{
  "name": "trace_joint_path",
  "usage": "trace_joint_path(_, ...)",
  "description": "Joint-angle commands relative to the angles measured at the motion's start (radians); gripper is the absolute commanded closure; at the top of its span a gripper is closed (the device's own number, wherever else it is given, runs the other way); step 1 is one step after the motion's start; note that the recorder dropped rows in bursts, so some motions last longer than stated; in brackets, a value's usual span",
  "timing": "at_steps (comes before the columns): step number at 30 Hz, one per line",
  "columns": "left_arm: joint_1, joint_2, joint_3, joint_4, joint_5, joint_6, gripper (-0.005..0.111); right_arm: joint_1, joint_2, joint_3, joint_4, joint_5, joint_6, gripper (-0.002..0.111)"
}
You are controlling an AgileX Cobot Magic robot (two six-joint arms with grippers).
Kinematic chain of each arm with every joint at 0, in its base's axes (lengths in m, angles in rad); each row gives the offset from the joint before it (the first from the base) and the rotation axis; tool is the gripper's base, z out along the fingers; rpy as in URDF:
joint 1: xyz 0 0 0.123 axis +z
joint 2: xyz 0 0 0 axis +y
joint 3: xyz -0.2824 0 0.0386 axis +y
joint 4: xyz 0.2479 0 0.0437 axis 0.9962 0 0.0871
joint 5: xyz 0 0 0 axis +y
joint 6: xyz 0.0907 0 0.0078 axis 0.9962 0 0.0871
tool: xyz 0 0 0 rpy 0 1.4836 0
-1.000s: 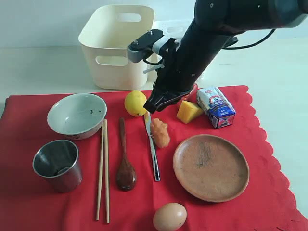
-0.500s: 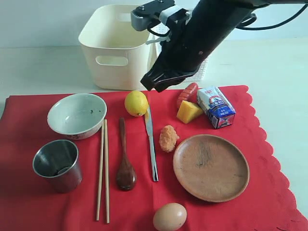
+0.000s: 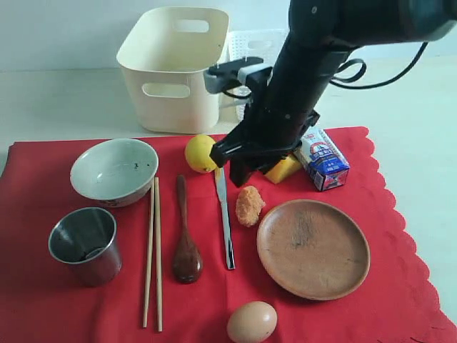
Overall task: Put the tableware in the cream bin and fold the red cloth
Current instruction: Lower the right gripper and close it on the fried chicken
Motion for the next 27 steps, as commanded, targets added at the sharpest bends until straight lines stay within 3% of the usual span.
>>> trace_joint_path(1, 0.001, -0.006, 0.000, 0.005, -0.006, 0.005, 0.045, 0.022, 0.079, 0.000, -0.066, -0.029, 0.074, 0.035)
trace_joint_path(6, 0.001, -0.006, 0.000, 0.005, -0.006, 0.005, 0.045, 0.066, 0.137, 0.000, -0.234, -0.064, 0.239, 0.034)
trace_joint_path(12, 0.001, -0.006, 0.000, 0.005, -0.006, 0.005, 0.045, 0.068, 0.176, 0.000, -0.237, -0.102, 0.270, 0.038)
trace_joint_path(17, 0.001, -0.006, 0.000, 0.005, -0.006, 0.005, 0.045, 0.068, 0.190, 0.000, -0.235, -0.102, 0.270, 0.065)
trace_joint_path(22, 0.001, -0.006, 0.000, 0.005, -0.006, 0.005, 0.045, 0.068, 0.175, 0.000, -0.235, -0.100, 0.270, 0.108)
trace_joint_path(27, 0.001, -0.006, 0.000, 0.005, -0.006, 0.005, 0.045, 0.068, 0.120, 0.000, -0.235, -0.104, 0.270, 0.108)
